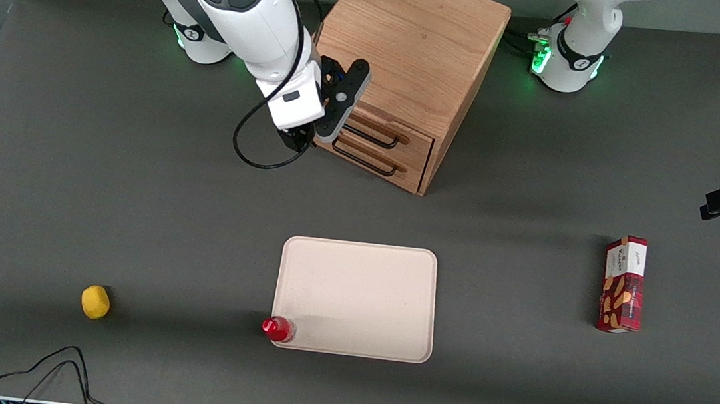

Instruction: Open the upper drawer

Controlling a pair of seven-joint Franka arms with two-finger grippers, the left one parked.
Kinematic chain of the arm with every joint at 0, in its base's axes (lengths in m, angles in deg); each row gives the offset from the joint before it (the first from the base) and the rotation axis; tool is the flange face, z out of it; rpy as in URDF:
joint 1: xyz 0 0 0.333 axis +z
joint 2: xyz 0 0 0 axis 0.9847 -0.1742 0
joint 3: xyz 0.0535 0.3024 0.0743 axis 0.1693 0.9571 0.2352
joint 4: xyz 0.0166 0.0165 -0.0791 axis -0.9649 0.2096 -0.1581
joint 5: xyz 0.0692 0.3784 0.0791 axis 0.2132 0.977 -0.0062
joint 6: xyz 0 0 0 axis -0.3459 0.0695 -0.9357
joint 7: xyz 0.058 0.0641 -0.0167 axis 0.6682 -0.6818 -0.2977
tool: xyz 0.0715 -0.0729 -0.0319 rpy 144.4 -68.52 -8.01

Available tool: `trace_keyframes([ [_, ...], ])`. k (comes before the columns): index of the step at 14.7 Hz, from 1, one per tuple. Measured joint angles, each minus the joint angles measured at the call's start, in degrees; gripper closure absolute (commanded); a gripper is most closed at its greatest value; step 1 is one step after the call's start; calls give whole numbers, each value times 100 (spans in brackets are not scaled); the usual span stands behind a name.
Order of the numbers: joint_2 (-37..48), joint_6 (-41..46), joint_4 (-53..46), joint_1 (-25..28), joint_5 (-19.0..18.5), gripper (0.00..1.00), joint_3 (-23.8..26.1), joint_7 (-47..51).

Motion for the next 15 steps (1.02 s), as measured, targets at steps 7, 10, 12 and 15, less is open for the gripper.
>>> trace_keyframes([
  [7, -261, -891, 581, 45, -53, 0, 107, -109],
  [10, -300, -1356, 976, 53, -75, 0, 111, -117],
  [12, -336, -1464, 1102, 54, -77, 0, 112, -119],
  [15, -441, -1475, 1135, 54, -77, 0, 136, -126],
])
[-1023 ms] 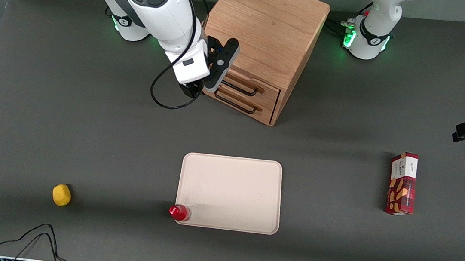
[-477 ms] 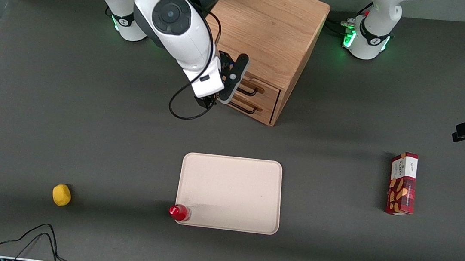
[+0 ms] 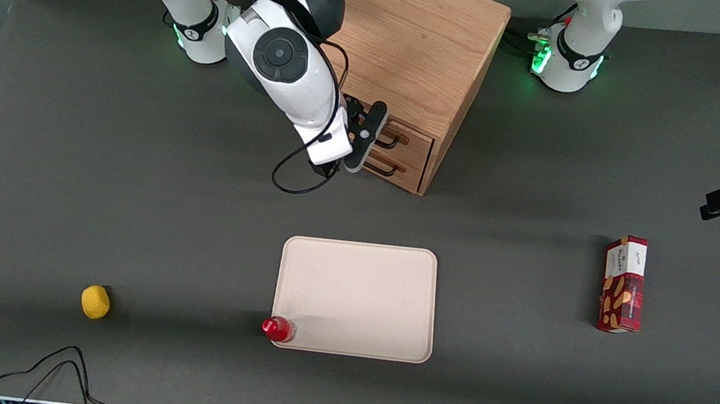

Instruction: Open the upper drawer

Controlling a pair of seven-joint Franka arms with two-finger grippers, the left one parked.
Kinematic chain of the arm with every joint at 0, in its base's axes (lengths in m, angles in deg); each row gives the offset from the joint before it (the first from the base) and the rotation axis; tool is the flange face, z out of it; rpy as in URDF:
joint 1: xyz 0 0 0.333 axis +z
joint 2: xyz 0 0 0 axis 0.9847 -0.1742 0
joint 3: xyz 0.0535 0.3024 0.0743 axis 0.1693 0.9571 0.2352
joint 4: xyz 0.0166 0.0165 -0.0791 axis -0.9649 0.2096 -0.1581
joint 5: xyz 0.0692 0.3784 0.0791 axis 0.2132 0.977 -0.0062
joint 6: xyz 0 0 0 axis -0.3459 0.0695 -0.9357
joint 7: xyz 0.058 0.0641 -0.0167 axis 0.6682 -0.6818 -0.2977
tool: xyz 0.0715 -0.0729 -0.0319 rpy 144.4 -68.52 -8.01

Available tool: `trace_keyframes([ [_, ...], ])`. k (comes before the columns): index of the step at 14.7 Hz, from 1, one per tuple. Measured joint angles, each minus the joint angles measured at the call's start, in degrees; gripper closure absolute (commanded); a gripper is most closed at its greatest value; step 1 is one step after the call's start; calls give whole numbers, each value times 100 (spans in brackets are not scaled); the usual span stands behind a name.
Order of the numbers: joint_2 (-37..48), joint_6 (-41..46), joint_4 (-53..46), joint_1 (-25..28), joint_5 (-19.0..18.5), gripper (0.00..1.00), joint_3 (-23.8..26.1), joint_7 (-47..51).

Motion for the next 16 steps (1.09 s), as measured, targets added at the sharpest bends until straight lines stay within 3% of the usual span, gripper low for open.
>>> trace_keyframes([
  [10, -108, -74, 3, -2, -7, 0, 148, -5],
  [16, -266, -335, 1, -99, -233, 0, 75, -314],
])
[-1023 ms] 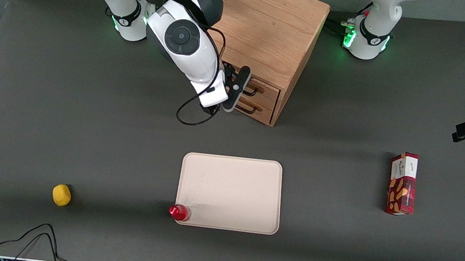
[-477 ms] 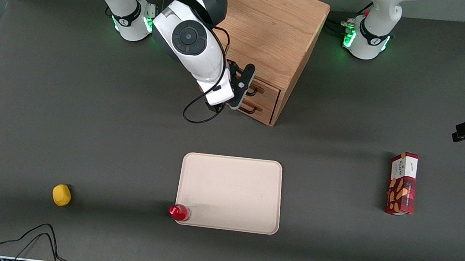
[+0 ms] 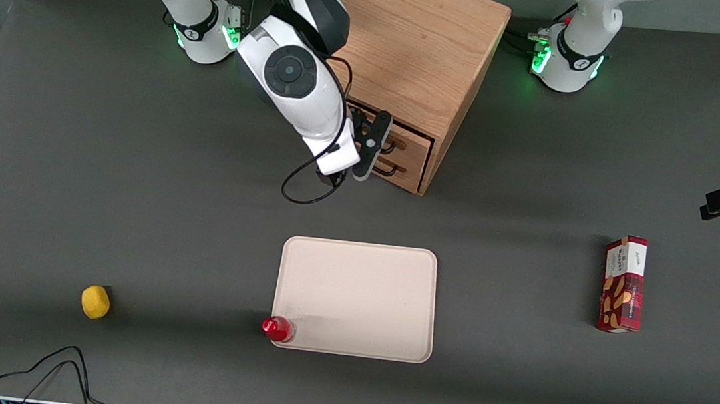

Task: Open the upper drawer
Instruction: 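Pull the upper drawer outward from the cabinet with the right gripper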

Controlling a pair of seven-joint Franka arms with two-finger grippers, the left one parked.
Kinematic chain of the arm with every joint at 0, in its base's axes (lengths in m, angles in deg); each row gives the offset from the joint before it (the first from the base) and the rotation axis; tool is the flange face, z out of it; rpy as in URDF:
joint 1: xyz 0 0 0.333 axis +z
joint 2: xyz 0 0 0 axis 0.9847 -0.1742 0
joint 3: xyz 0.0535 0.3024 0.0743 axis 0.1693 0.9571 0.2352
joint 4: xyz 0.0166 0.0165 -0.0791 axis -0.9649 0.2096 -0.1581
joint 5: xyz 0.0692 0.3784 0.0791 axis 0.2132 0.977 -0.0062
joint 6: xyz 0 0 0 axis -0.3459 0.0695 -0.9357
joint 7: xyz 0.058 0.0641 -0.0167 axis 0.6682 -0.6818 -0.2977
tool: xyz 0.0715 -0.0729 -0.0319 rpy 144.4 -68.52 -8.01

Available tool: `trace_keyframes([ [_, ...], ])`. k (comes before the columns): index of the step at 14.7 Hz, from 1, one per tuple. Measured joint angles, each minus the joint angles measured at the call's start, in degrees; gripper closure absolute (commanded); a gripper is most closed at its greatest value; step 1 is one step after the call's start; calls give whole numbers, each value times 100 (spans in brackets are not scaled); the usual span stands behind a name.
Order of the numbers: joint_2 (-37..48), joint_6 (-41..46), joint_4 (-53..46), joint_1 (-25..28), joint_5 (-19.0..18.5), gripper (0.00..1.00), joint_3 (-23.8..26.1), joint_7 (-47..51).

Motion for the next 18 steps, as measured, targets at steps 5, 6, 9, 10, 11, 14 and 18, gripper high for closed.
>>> trace_keyframes([
  [5, 0, -76, -37, -191, -5, 0, -81, -283],
  [6, -2, -92, -59, -211, -6, 0, -134, -375],
  [9, -33, -99, -192, -235, -6, 0, -288, -490],
  [10, -52, -109, -230, -237, -6, 0, -319, -493],
  [11, -72, -141, -264, -240, -6, 0, -346, -494],
  [14, -142, -282, -335, -282, -6, 0, -418, -590],
  [18, -277, -467, -368, -341, -9, 0, -475, -690],
])
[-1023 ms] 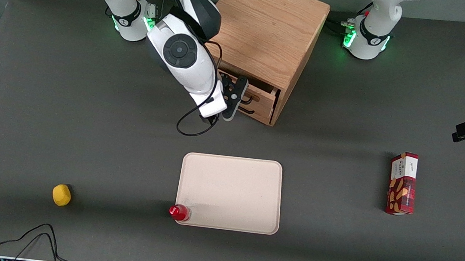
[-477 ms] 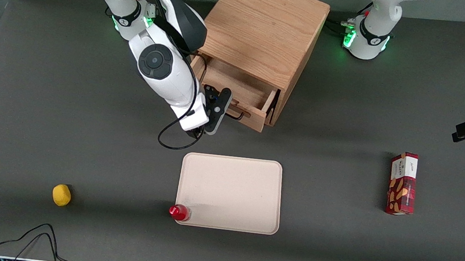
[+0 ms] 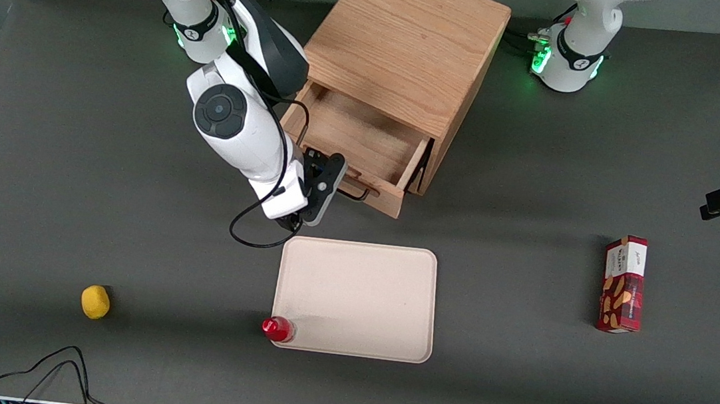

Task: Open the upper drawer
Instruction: 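Pull the upper drawer outward from the cabinet with the right gripper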

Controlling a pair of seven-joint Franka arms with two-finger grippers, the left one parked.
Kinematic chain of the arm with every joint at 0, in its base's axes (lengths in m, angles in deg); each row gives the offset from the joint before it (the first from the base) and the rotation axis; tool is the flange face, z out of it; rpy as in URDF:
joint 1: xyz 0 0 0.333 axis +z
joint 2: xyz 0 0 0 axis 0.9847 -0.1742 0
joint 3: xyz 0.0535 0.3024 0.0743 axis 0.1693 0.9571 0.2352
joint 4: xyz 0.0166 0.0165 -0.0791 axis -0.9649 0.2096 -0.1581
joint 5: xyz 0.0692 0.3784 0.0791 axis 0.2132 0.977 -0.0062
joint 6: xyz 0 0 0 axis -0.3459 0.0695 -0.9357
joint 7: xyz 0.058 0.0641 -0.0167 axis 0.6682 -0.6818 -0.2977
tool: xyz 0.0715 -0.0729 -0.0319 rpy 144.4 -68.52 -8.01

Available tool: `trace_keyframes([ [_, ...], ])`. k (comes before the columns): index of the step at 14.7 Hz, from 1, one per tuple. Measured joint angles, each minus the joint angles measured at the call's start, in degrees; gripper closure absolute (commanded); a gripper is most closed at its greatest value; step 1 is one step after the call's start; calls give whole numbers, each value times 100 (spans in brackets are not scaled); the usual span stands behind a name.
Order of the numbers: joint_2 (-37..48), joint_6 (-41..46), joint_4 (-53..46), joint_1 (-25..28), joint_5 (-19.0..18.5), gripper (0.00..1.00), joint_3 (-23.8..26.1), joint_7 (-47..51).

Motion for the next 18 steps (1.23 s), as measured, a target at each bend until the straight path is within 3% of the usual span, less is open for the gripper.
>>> trace_keyframes([
  [18, -343, -411, -431, -208, -27, 0, -361, -154],
])
